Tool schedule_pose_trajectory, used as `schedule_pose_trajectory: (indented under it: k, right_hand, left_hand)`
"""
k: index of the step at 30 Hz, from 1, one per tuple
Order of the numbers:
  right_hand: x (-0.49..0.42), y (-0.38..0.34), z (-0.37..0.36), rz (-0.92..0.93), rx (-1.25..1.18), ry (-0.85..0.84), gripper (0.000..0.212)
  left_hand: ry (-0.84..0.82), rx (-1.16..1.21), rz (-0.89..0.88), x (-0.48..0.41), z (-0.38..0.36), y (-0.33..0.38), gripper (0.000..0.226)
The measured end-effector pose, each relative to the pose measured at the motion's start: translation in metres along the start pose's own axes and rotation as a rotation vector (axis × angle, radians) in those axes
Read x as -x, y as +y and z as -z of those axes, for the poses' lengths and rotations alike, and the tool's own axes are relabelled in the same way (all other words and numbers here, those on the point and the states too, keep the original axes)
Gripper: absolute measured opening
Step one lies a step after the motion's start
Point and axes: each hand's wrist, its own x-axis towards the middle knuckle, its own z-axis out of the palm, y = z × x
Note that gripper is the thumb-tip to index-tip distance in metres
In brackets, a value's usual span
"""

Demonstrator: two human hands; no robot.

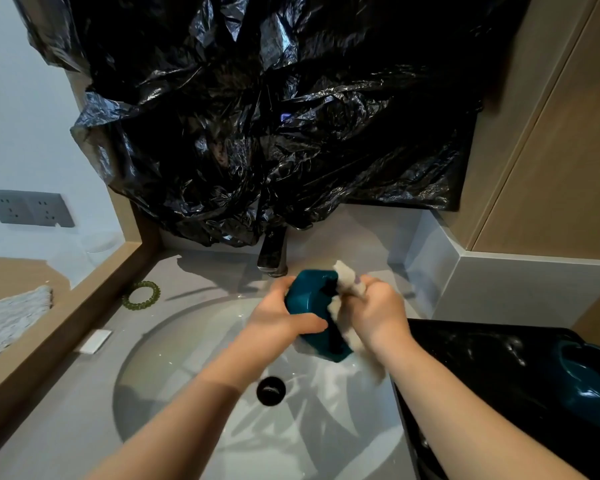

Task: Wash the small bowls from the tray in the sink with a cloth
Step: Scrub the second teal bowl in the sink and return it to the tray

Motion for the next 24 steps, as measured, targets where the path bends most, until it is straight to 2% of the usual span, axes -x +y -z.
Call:
schedule_pose_trajectory:
  k: [2, 4, 5, 9, 11, 16, 20, 24]
  right_hand:
    - [-0.001, -0.006, 0.005, 0.194, 0.262, -0.096, 0.019]
    - [0.002, -0.012, 0.001, 0.306, 0.498, -0.210, 0.024]
    - [0.002, -0.013, -0.001, 0.321, 0.501, -0.225, 0.025]
    - [0.002, -0.002, -0.007, 0.276, 0.266, -0.082, 0.023]
    - [0.002, 0.002, -0.013, 0.185, 0.157, -0.038, 0.020]
    - [0.009, 0.006, -0.015, 0.033, -0.069, -0.057, 0.020]
    - [0.013, 0.011, -0.014, -0.005, -0.146, -0.037, 0.019]
    - [0.014, 0.011, -0.023, -0.370, -0.436, -0.086, 0.011]
  left_hand:
    - [-0.132, -0.172, 0.089, -0.007, 0.006, 0.008, 0.043]
    - [-0.111, -0.372, 0.101, -0.011, 0.002, 0.012, 0.025]
    - [-0.062, -0.433, 0.099, -0.012, -0.002, 0.012, 0.019]
    - [0.125, -0.493, 0.062, -0.010, -0.010, 0.008, 0.013]
    - [0.177, -0.426, 0.067, -0.010, -0.011, 0.007, 0.031]
    - [0.173, -0.360, 0.112, -0.010, -0.010, 0.004, 0.022]
    - [0.228, -0.311, 0.076, -0.012, -0.007, -0.002, 0.035]
    - [0.372, -0.268, -0.001, -0.013, -0.011, -0.002, 0.028]
